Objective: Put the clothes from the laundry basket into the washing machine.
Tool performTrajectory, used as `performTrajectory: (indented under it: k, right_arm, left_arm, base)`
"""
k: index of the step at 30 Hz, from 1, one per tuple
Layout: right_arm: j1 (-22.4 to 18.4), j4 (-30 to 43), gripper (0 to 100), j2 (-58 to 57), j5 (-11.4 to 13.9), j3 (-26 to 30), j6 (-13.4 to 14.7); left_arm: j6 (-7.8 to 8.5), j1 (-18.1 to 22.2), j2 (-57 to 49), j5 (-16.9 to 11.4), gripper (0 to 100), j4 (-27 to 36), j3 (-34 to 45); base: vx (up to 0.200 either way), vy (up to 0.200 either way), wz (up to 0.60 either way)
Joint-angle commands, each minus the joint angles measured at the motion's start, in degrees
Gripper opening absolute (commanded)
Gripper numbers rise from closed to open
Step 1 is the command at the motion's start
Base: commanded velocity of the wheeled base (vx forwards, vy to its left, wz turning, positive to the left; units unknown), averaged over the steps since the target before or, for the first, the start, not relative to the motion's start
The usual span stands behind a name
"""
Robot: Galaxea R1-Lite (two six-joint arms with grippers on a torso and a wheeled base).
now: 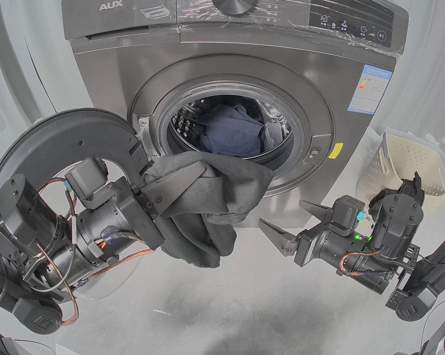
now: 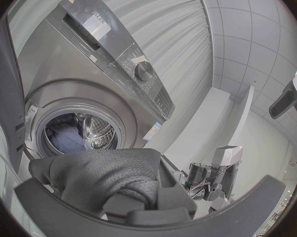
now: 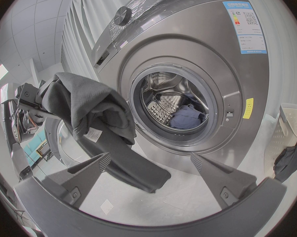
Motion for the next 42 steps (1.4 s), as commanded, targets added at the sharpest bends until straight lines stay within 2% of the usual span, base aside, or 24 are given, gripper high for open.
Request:
performTrajectory:
  k: [1, 6, 20, 22, 23, 31, 34, 42]
  right_arm:
    - [0.7, -0.2, 100, 0.2, 0.2, 0.1, -0.1]
    - [0.8, -0.3, 100, 0.6, 0.2, -1.9, -0.2]
    - [0.7, -1.2, 100, 9.6, 0.4, -12.6, -0.9]
    - [0.7, -1.2, 100, 9.7, 0.4, -12.7, -0.9]
    - [1.3, -2.1, 100, 10.9, 0.6, -14.8, -1.0]
    - [2.2, -4.0, 100, 12.6, 2.6, -17.2, -0.9]
    - [2.6, -6.1, 100, 12.5, 4.9, -16.5, -0.6]
    - [3.9, -6.8, 100, 12.6, 8.1, -16.6, -0.3]
  left_arm:
    - [-0.01, 0.0, 0.3, 0.0, 0, 0.0, 0.0]
    - [-0.01, 0.0, 0.3, 0.0, 0, 0.1, 0.0]
    - [-0.1, 0.0, 0.1, -0.3, 0, 0.0, 0.0]
    - [-0.1, 0.0, 0.1, -0.3, 0, 0.0, 0.0]
    - [-0.1, 0.0, 0.2, -0.3, 0, 0.0, 0.0]
    - [-0.1, 0.0, 0.3, -0.3, 0, 0.1, 0.1]
    - [-0.1, 0.0, 0.4, -0.3, 0, 0.0, 0.1]
    - [-0.1, 0.0, 0.4, -0.2, 0, 0.0, 0.0]
  base:
    - [0.0, 0.0, 0.0]
    - [0.0, 0.0, 0.0]
    - [0.0, 0.0, 0.0]
    - [0.0, 0.0, 0.0]
    - [0.0, 0.0, 0.0]
    - [0.0, 0.0, 0.0]
    - [0.0, 0.0, 0.0]
    - [0.0, 0.0, 0.0]
